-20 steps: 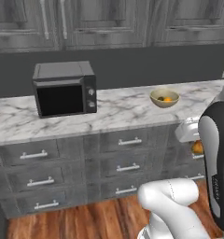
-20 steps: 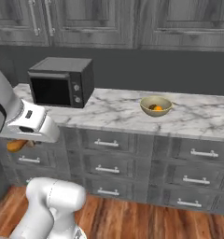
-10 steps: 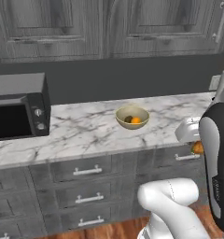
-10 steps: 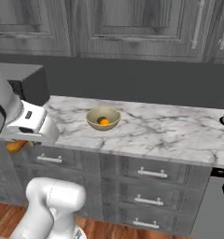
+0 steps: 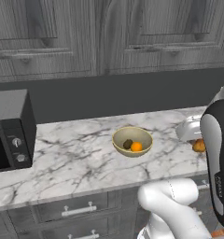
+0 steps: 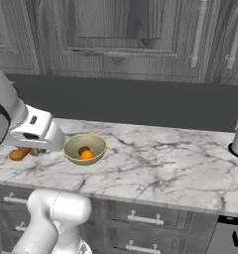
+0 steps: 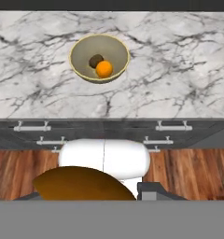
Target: Take the orange, mushroom, and kiwi from the freezer and place them in the bowl on the counter.
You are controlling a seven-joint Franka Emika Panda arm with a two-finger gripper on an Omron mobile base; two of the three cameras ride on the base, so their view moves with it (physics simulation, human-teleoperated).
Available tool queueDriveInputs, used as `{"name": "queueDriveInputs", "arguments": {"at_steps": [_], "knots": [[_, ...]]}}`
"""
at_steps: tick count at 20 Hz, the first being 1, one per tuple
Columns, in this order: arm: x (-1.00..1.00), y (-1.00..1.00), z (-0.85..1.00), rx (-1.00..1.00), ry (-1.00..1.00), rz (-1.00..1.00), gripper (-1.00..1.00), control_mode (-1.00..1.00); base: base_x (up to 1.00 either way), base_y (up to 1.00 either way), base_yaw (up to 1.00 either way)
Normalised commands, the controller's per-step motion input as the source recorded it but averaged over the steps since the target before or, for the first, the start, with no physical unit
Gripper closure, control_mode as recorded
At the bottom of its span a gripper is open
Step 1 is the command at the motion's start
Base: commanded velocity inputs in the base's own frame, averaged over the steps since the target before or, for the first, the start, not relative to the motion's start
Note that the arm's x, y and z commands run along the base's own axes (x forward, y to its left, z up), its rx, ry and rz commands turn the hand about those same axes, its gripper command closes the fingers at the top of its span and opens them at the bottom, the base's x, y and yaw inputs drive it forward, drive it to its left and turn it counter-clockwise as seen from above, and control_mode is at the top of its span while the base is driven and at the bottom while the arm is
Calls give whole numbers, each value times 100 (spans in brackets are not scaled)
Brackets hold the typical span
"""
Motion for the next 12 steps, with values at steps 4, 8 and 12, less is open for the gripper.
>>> {"name": "queueDriveInputs", "arguments": {"at_steps": [4,8,12], "knots": [[0,0,0,0,0,0,100,100,30,28,-21],[0,0,0,0,0,0,100,100,12,31,-11],[0,0,0,0,0,0,100,100,11,24,0]]}}
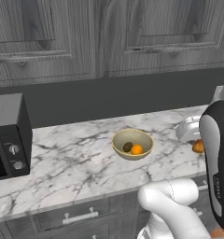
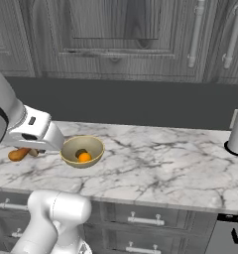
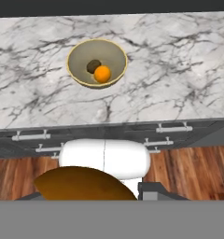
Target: Take the orange, mushroom, and kiwi from the freezer and place them in the bowl on the counter.
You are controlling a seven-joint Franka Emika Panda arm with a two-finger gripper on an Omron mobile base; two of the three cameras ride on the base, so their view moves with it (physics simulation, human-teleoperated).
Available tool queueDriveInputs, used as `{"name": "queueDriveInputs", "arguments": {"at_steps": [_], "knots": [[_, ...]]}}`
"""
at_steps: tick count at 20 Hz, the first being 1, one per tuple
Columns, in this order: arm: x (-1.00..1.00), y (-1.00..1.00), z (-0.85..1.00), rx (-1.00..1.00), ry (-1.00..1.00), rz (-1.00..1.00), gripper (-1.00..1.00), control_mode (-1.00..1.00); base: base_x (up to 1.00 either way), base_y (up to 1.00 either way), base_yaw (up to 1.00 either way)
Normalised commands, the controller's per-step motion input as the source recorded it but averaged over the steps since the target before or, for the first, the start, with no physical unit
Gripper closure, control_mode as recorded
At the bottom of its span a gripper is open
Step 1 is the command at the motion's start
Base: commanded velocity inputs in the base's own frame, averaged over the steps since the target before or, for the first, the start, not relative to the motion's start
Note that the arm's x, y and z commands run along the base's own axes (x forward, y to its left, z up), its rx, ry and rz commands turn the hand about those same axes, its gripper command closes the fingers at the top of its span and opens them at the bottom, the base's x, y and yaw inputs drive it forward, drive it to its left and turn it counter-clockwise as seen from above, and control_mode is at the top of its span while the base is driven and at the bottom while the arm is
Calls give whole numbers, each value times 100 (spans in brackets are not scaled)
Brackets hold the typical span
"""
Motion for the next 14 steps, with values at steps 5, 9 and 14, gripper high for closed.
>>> {"name": "queueDriveInputs", "arguments": {"at_steps": [5,9,14], "knots": [[0,0,0,0,0,0,100,100,22,22,5],[0,0,0,0,0,0,100,100,33,21,12],[0,0,0,0,0,0,100,100,59,3,7]]}}
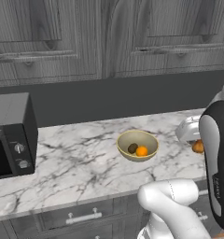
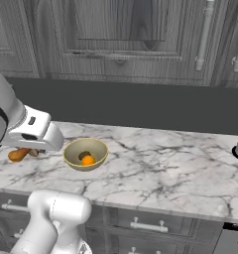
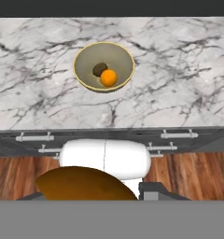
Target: Take the orange, mushroom, and kiwi from the freezer and place them in the bowl on the counter.
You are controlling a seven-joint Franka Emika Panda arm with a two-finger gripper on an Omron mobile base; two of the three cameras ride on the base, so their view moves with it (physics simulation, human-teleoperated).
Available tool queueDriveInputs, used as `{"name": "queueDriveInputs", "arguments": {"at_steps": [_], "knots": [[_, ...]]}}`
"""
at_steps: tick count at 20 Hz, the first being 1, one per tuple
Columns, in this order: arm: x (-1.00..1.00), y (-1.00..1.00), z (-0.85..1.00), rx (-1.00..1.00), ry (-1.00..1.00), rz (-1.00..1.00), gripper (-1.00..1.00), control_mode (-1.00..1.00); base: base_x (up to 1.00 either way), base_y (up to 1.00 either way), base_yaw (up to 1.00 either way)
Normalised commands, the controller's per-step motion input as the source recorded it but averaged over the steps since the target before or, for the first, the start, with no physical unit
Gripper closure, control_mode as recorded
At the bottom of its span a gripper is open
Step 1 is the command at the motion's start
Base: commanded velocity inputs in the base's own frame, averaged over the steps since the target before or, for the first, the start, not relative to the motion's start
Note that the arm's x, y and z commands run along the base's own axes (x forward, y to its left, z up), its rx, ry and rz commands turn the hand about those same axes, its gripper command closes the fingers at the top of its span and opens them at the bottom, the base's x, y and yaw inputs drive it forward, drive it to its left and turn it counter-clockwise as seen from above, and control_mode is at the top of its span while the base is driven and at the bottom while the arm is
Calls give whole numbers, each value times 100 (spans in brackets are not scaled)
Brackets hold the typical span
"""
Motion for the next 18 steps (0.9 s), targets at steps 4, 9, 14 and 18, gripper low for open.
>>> {"name": "queueDriveInputs", "arguments": {"at_steps": [4,9,14,18], "knots": [[0,0,0,0,0,0,100,100,54,0,0],[87,-12,-46,1,0,3,100,-100,0,0,0],[87,-12,-91,0,0,4,100,-100,0,0,0],[83,-21,-63,3,0,6,100,-100,0,0,0]]}}
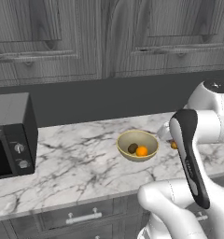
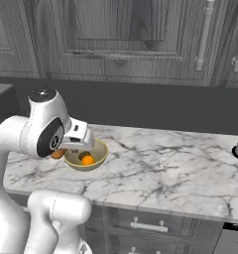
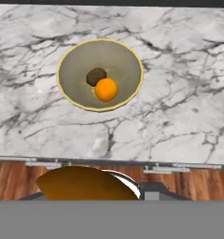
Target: Take the orange, mushroom, and kiwi from the freezer and place them in the bowl on the counter.
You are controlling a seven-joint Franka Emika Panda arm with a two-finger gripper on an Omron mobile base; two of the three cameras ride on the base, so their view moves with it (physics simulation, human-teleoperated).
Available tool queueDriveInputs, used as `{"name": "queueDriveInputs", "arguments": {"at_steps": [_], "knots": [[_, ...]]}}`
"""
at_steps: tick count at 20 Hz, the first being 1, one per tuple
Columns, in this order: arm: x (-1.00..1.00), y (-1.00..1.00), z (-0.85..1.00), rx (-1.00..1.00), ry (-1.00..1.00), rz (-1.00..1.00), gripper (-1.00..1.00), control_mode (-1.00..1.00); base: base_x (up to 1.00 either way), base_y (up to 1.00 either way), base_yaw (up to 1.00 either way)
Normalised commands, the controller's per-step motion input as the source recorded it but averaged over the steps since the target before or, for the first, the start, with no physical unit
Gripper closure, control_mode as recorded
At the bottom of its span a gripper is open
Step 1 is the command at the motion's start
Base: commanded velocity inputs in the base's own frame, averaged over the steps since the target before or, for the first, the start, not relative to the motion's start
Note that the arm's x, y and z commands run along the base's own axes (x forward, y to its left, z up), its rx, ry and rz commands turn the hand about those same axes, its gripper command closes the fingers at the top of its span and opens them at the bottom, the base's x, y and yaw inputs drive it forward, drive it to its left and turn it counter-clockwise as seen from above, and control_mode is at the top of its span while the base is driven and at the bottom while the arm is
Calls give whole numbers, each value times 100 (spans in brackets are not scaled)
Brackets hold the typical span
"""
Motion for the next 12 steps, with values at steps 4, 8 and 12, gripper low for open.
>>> {"name": "queueDriveInputs", "arguments": {"at_steps": [4,8,12], "knots": [[99,-9,-29,6,4,6,100,-100,0,0,0],[100,-2,-35,4,6,6,100,-100,0,0,0],[92,3,-45,0,11,2,100,-100,0,0,0]]}}
